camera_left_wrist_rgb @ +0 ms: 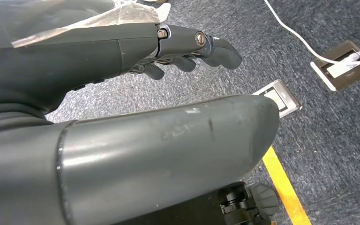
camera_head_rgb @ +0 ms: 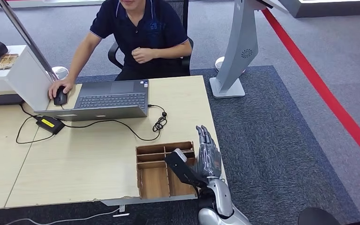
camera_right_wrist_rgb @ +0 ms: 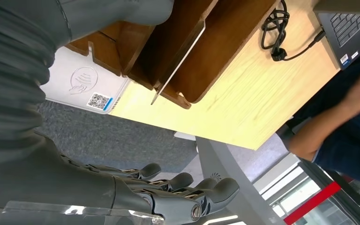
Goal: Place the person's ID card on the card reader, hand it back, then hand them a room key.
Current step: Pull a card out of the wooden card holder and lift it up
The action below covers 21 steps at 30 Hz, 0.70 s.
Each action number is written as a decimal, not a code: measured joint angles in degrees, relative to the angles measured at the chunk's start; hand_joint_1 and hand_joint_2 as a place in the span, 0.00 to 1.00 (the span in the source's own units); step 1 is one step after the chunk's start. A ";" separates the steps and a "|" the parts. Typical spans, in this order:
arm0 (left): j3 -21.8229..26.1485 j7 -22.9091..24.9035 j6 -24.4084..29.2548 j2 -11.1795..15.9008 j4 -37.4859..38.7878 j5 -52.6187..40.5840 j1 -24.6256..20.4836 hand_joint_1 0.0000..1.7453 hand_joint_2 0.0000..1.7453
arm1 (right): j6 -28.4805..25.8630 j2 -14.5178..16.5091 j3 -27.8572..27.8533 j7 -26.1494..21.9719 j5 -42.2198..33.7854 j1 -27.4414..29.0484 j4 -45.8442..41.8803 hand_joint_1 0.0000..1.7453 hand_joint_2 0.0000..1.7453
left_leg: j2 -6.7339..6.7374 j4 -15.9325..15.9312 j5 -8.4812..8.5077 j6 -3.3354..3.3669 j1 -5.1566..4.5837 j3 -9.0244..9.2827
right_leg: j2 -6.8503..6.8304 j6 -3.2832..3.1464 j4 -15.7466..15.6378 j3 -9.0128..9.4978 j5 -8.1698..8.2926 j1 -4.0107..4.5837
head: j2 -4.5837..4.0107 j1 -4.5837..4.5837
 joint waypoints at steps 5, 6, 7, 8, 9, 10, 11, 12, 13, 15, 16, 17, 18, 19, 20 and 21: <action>0.00 -0.03 0.00 -0.01 0.00 -0.19 -0.02 0.00 0.00 | -0.37 0.04 0.00 -0.03 0.89 -0.02 0.27 0.00 1.00 | 0.00 0.00 0.00 0.00 0.00 0.00 | 0.00 0.00 0.00 0.00 0.00 0.00 | 0.00 0.00; 0.00 -0.03 0.00 0.00 0.00 -0.23 -0.02 0.00 0.00 | -0.48 0.08 0.00 -0.03 1.22 -0.03 0.37 0.00 1.00 | 0.00 0.00 0.00 0.00 0.00 0.00 | 0.00 0.00 0.00 0.00 0.00 0.00 | 0.00 -0.01; 0.00 -0.04 0.00 0.00 0.00 -0.29 -0.03 0.00 0.00 | -0.56 0.12 0.01 -0.02 1.56 -0.05 0.48 0.00 1.00 | 0.00 0.00 0.00 0.00 0.00 0.00 | 0.00 0.00 0.00 0.00 0.00 0.00 | 0.00 -0.01; -0.01 -0.04 -0.01 0.01 0.00 -0.34 -0.03 0.00 0.00 | -0.61 0.17 0.01 0.00 1.86 -0.07 0.57 0.00 1.00 | 0.00 0.00 0.00 0.00 0.00 0.00 | 0.00 0.00 0.00 0.00 0.00 0.00 | 0.00 -0.01; -0.01 -0.04 -0.01 0.00 0.00 -0.40 -0.04 0.00 0.00 | -0.62 0.22 0.01 0.04 2.22 -0.11 0.69 0.00 1.00 | 0.00 0.00 0.00 0.00 0.00 0.00 | 0.00 0.00 0.00 0.00 0.00 0.00 | 0.00 -0.01; -0.01 -0.04 -0.03 0.00 0.00 -0.46 -0.05 0.00 0.00 | -0.63 0.25 0.02 0.21 2.72 -0.15 0.82 0.00 1.00 | 0.00 0.00 0.00 0.00 0.00 0.00 | 0.00 0.00 0.00 0.00 0.00 0.00 | 0.00 -0.01; -0.01 -0.04 -0.05 0.01 0.00 -0.54 -0.06 0.00 0.00 | -0.63 0.27 0.02 0.52 3.43 -0.21 0.96 0.00 1.00 | 0.00 0.00 0.00 0.00 0.00 0.00 | 0.00 0.00 0.00 0.00 0.00 0.00 | 0.00 0.00; -0.01 -0.04 -0.08 0.01 0.00 -0.63 -0.06 0.00 0.00 | -0.63 0.29 0.02 0.93 4.34 -0.27 1.11 0.00 1.00 | 0.00 0.00 0.00 0.00 0.00 0.00 | 0.00 0.00 0.00 0.00 0.00 0.00 | 0.00 0.00; 0.00 -0.04 -0.12 0.01 0.00 -0.73 -0.07 0.00 0.00 | -0.62 0.30 0.02 1.44 5.41 -0.33 1.26 0.00 1.00 | 0.00 0.00 0.00 0.00 0.00 0.00 | 0.00 0.00 0.00 0.00 0.00 0.00 | 0.00 0.00; 0.00 -0.04 -0.17 0.00 0.00 -0.92 -0.09 0.00 0.00 | -0.60 0.33 0.02 2.34 7.60 -0.40 1.57 0.00 1.00 | 0.00 0.00 0.00 0.00 0.00 -0.01 | 0.00 0.00 0.00 0.00 0.00 0.00 | 0.00 0.00; 0.00 -0.04 -0.22 0.00 0.00 -0.99 -0.10 0.00 0.00 | -0.57 0.33 0.03 2.79 8.66 -0.44 1.74 0.00 1.00 | 0.00 0.00 0.00 0.00 0.00 -0.01 | 0.00 0.00 0.00 0.00 0.00 0.00 | 0.00 0.00; 0.00 -0.04 -0.26 0.00 0.00 -1.07 -0.11 0.00 0.00 | -0.54 0.34 0.03 3.18 9.63 -0.48 1.90 0.00 1.00 | 0.00 0.00 0.00 0.00 0.00 -0.01 | 0.00 0.00 0.00 -0.01 0.00 0.00 | 0.00 -0.01; 0.00 -0.03 -0.31 0.01 0.00 -1.13 -0.11 0.00 0.00 | -0.49 0.34 0.04 3.57 10.57 -0.54 2.08 0.00 1.00 | 0.00 0.00 0.00 0.00 0.00 -0.01 | 0.00 0.00 0.00 -0.01 0.00 0.00 | 0.00 0.00; 0.00 -0.03 -0.38 0.01 0.00 -1.20 -0.12 0.00 0.00 | -0.44 0.35 0.04 3.91 11.38 -0.58 2.23 0.00 1.00 | 0.00 0.00 0.00 0.00 0.00 -0.02 | 0.00 0.00 0.00 -0.01 0.00 0.00 | 0.00 -0.01; 0.00 -0.03 -0.44 0.01 0.00 -1.27 -0.13 0.00 0.00 | -0.40 0.36 0.05 4.16 12.04 -0.63 2.39 0.00 1.00 | 0.00 0.00 0.00 0.00 0.00 -0.02 | 0.00 0.00 0.00 -0.01 0.00 0.00 | 0.00 0.00; 0.00 -0.02 -0.50 0.01 0.00 -1.35 -0.14 0.00 0.00 | -0.36 0.38 0.05 4.40 12.57 -0.67 2.54 0.00 1.00 | 0.00 0.00 0.00 0.00 0.00 -0.02 | 0.00 0.00 0.00 -0.02 0.00 0.00 | 0.00 0.01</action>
